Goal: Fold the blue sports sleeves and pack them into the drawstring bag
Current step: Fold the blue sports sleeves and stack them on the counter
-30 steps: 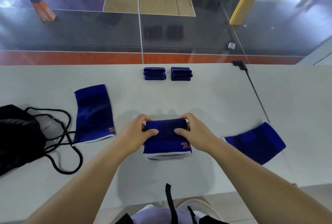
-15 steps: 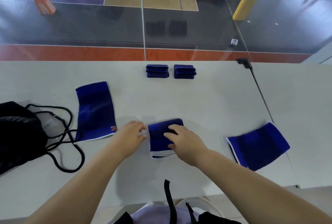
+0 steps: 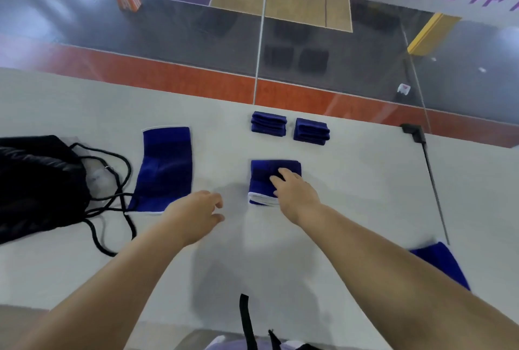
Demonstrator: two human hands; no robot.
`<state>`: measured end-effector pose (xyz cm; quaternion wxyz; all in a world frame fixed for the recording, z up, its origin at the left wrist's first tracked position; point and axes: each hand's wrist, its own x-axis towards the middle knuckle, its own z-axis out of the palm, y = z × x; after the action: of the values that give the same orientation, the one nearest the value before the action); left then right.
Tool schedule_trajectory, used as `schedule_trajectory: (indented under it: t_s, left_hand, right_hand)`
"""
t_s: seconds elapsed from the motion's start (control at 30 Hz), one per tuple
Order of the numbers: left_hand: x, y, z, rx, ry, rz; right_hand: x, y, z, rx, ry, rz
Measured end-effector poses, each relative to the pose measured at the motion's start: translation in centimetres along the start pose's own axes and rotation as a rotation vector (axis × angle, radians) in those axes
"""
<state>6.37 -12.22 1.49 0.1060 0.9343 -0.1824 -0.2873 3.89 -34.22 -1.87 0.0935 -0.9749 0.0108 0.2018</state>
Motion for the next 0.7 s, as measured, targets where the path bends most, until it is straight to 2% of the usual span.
schedule_trajectory:
  t_s: [0.33, 0.47, 0.6, 0.7]
  left_hand:
    - [-0.4, 0.4, -0.3, -0.082, 0.033, -0.187]
    - [-1.0, -0.6, 0.9, -0.147, 0.135, -0.219]
    - [-1.5, -2.1, 1.6, -0.064, 0.258, -0.263]
    - [-1.8, -3.4, 2.1, -0.036, 0.159, -0.3]
  right_hand:
    - [4.2, 1.8, -3.0, -0.032, -0.019, -0.058]
    - [3.4, 1.9, -3.7, 0.008, 0.148, -0.083]
    - [1.4, 1.9, -3.5, 0.129, 0.286, -0.17]
    - [-0.6, 1.5, -2.6, 0.154, 0.298, -0.2]
